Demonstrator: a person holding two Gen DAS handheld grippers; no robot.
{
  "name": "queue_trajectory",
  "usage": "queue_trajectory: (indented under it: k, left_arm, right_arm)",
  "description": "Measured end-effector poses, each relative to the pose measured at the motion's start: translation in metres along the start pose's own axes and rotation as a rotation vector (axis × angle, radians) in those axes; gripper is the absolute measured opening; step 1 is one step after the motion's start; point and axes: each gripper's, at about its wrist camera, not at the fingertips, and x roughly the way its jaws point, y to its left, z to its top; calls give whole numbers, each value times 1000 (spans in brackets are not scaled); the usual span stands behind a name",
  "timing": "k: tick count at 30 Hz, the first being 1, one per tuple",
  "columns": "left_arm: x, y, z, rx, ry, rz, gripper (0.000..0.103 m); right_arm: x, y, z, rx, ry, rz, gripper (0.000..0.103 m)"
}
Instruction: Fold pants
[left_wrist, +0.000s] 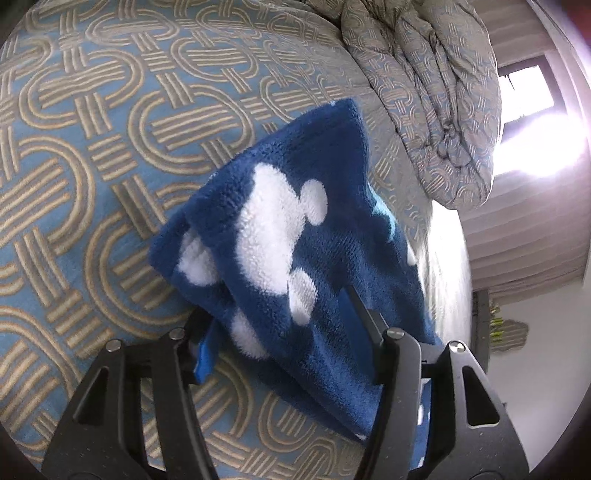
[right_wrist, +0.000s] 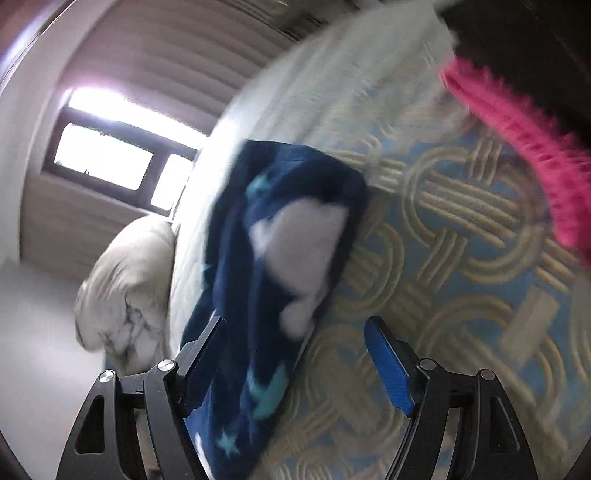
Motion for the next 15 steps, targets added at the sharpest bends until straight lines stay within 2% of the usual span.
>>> queue_trajectory:
  k: [2,6,8,10,11,15]
  left_arm:
    - [2,-6,0,37,9,49,54]
    - [6,-15,2,81,18,123,49]
    - [10,-19,3,104,21,141,40]
    - [16,-23,5,118,24,145,30]
    - [17,-25,4,124,25,146,23]
    - [14,-34,4,124,2,142,18]
  right_arm:
    - [7,1,14,17,-16,31,78]
    - [26,13,35,-33,-39,-5,78]
    - [38,21,42,-63,-35,-30,75]
    - [52,30,45,-110,-34,-89,54]
    - [57,30,46,-124,-31,-106,29]
    - [54,24,45,-107,-37,-71,21]
